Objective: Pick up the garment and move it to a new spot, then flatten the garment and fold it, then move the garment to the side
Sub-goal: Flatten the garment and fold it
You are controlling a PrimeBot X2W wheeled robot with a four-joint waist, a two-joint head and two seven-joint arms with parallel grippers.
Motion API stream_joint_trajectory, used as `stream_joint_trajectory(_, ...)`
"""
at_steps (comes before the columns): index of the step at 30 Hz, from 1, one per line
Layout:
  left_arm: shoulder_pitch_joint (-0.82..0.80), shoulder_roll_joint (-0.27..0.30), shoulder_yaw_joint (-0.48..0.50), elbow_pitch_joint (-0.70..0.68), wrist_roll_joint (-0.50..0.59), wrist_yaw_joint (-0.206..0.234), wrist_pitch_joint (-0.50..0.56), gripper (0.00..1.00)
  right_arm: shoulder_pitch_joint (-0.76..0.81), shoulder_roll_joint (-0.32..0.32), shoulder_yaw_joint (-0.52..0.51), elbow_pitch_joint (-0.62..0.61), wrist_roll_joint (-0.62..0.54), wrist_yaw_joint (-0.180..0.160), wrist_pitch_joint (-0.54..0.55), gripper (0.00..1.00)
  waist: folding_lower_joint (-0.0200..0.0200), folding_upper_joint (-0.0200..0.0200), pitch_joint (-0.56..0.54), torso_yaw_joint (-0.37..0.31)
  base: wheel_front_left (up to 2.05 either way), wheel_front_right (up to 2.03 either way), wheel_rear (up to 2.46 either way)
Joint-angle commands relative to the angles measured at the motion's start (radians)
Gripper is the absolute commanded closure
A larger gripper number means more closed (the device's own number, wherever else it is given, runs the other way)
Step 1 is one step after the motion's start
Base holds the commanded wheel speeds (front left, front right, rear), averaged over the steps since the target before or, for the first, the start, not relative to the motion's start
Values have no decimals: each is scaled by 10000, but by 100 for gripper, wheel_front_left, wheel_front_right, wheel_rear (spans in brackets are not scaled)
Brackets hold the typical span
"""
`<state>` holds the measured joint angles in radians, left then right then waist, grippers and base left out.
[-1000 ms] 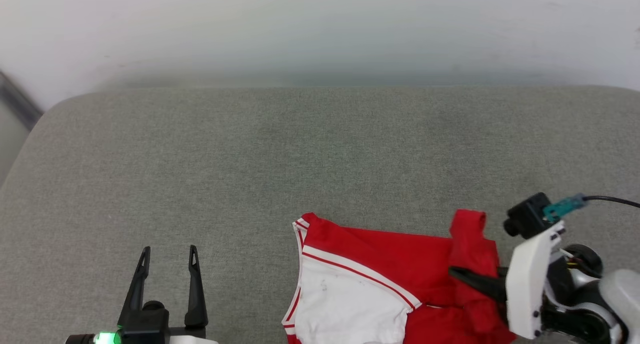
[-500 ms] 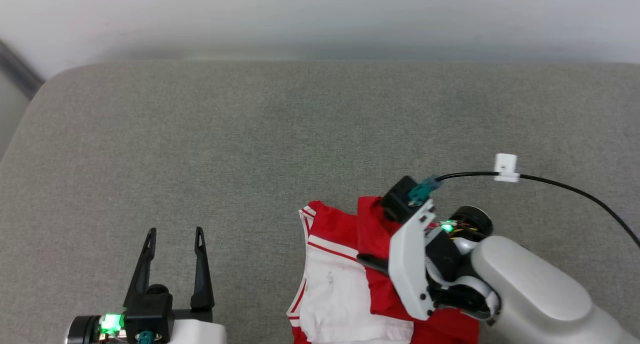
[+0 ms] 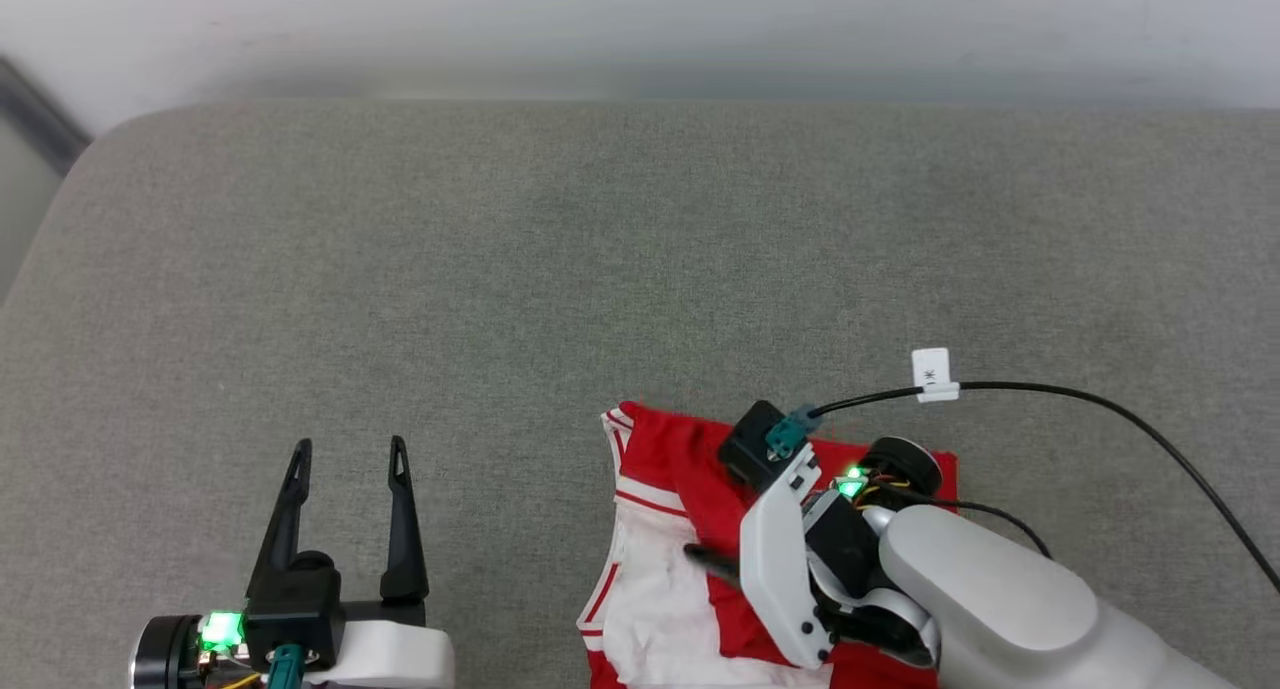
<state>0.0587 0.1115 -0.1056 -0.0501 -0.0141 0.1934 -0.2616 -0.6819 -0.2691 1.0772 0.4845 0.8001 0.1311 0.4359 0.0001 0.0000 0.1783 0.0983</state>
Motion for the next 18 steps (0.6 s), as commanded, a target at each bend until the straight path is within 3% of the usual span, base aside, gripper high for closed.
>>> stream_joint_trajectory(1,8,-25,91,15,-47,-3,-46,0,-85,-200,2,-137,16,-8,-280,0,-1,0,-167,-65,0,0,0)
stream_joint_trajectory(5,251,-10,246,-53,-49,-58,-46,0,-206,-834,-394,-711,-39,-8,-1314,0,-1,0,-547,-230,0,0,0)
stream_joint_trajectory(11,539,-62,420,-388,-89,-126,-46,0,82,-1709,-2430,-1137,-1202,-8,-3818,0,-1,0,-956,-491,0,0,0)
stream_joint_trajectory(18,773,-126,543,-622,-98,-253,-46,0,1634,-1307,-6124,-884,-3408,-6,-6443,0,-1,0,-1227,-759,0,0,0)
